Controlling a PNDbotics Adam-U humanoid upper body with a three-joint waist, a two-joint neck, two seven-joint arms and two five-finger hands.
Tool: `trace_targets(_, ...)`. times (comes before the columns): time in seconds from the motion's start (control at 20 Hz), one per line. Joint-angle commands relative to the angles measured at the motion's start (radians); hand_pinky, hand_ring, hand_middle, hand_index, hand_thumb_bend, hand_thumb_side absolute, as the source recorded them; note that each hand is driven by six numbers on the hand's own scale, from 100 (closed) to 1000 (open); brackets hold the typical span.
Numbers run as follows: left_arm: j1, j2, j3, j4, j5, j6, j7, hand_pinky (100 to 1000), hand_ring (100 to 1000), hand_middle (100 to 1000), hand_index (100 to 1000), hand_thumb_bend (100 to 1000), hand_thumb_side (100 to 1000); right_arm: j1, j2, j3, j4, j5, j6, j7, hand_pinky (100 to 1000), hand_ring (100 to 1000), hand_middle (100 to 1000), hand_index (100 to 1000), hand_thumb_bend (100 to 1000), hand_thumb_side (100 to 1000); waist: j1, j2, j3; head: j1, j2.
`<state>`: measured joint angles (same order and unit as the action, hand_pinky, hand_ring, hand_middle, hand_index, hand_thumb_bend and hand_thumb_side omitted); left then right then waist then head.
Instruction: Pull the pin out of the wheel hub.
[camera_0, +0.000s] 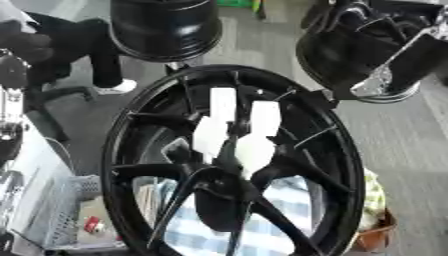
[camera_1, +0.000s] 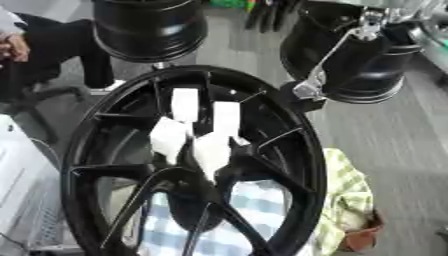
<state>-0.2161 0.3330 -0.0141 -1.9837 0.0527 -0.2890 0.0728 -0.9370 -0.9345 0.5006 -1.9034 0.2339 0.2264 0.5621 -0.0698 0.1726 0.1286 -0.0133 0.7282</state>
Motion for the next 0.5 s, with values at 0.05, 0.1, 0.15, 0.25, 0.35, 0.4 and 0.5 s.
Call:
trace_targets(0.05,-0.006,0.016,0.005,-0.016,-0.005,0.000,-0.003,783,772,653,819,164,559,-0.029,-0.001,0.015,0.030,0.004,0.041,0.014,814,725,680,808,575,121,0.004,-0.013,0.001,-0.003,-0.007)
trace_targets(0.1,-0.006,0.016,0.004,-0.016,-0.005,0.001,-0.004,783,772,653,819,164,559,-0.035,0.006,0.026,0.040,0.009,0.052,0.021,814,725,680,808,575,122,0.004,-0.013,0.001,-0.003,-0.008)
trace_targets(0.15,-0.006,0.016,0.004,-0.016,-0.005,0.001,-0.005,784,772,653,819,164,559,-0.041,0.013,0.036,0.049,0.012,0.061,0.028,814,726,682,809,576,125,0.003,-0.014,0.002,-0.003,-0.008)
trace_targets(0.25,-0.005,0.016,0.003,-0.016,-0.005,0.001,-0.006,784,772,654,819,163,559,-0.055,0.029,0.056,0.070,0.016,0.081,0.045,813,727,683,810,577,126,0.003,-0.014,0.002,-0.004,-0.008)
trace_targets(0.35,-0.005,0.015,0.003,-0.016,-0.004,0.002,-0.008,784,772,654,819,163,560,-0.069,0.045,0.075,0.093,0.020,0.101,0.062,812,729,685,811,576,128,0.003,-0.015,0.003,-0.005,-0.007)
trace_targets(0.4,-0.005,0.015,0.002,-0.016,-0.004,0.002,-0.008,784,772,654,819,163,559,-0.075,0.054,0.085,0.105,0.021,0.110,0.070,812,729,686,811,576,129,0.003,-0.016,0.004,-0.006,-0.007)
trace_targets(0.5,-0.005,0.015,0.002,-0.016,-0.003,0.002,-0.009,784,773,654,819,163,559,-0.087,0.074,0.104,0.129,0.019,0.127,0.084,810,728,686,810,574,130,0.003,-0.017,0.005,-0.007,-0.007)
